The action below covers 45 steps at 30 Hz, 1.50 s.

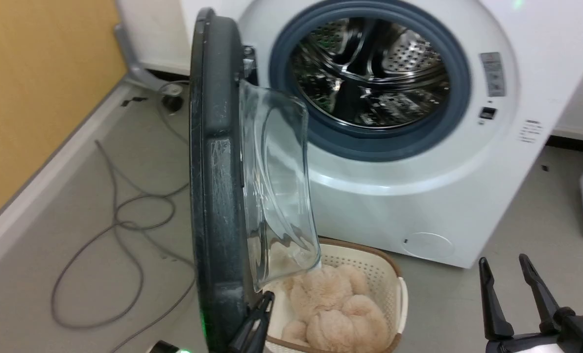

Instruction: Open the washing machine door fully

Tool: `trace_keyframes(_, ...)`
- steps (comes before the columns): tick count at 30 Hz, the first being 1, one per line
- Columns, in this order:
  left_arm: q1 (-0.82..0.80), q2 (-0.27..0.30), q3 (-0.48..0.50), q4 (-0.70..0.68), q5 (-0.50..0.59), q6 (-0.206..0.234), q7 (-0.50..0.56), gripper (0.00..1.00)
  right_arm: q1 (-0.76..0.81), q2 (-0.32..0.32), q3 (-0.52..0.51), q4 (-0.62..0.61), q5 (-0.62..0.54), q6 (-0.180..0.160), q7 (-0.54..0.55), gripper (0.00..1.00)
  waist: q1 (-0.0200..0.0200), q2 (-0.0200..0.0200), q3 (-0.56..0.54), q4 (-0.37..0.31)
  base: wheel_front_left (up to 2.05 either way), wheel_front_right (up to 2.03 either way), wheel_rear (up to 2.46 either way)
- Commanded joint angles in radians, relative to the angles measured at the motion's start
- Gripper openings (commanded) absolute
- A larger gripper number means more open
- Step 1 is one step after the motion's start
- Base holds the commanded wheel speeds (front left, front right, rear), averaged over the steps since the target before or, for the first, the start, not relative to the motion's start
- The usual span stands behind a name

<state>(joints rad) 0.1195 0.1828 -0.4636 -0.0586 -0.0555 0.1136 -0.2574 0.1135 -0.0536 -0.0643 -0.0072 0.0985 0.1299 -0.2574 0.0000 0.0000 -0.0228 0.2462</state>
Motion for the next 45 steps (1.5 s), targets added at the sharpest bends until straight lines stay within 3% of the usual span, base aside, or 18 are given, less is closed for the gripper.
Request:
trace_keyframes(1,0.004,0.012,0.015,0.003,-0.003,0.009,-0.004,0.00,0.007,0.003,0.001,0.002,0.007,0.001,-0.004,1.00,0.0000,0.0000,0.005,0.032,0.00,0.00,0.00)
trace_keyframes(9,0.014,0.042,0.095,0.011,-0.018,0.043,-0.004,0.00,0.002,0.003,0.006,-0.001,0.007,0.001,-0.004,1.00,0.0000,0.0000,0.022,0.091,0.00,0.00,0.00)
trace_keyframes(13,0.018,0.059,0.194,0.003,-0.064,0.065,-0.004,0.00,0.004,0.003,0.004,-0.001,0.006,0.001,-0.004,1.00,0.0000,0.0000,0.036,0.114,0.00,0.00,0.00)
trace_keyframes(22,-0.024,0.065,0.343,0.025,-0.149,0.063,-0.004,0.00,-0.022,0.003,0.006,-0.005,-0.008,0.001,-0.004,1.00,0.0000,0.0000,0.097,0.111,0.00,0.00,0.00)
trace_keyframes(34,-0.177,0.044,0.558,0.122,-0.164,0.071,-0.004,0.00,-0.076,0.003,-0.001,-0.004,-0.032,0.001,-0.004,1.00,0.0000,0.0000,0.191,0.069,0.00,0.00,0.00)
trace_keyframes(45,-0.295,0.057,0.733,0.276,-0.178,0.022,-0.004,0.00,-0.113,0.003,-0.008,-0.010,-0.047,0.001,-0.004,1.00,0.0000,0.0000,0.253,0.046,0.00,0.00,0.00)
